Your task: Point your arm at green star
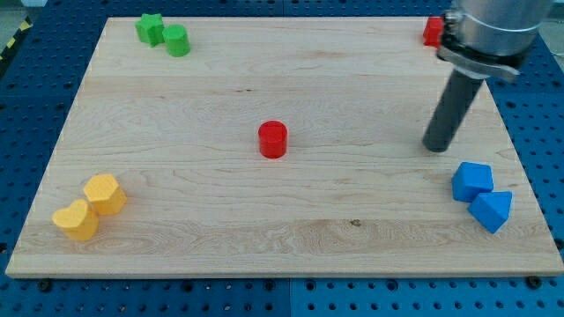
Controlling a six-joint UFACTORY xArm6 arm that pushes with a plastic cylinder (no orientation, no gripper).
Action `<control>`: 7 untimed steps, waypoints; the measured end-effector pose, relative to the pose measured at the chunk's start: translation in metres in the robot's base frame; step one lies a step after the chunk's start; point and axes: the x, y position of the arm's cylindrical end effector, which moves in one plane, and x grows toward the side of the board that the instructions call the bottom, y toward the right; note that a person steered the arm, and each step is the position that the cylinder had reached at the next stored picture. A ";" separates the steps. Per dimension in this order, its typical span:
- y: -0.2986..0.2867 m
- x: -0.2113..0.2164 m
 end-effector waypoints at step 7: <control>-0.316 -0.133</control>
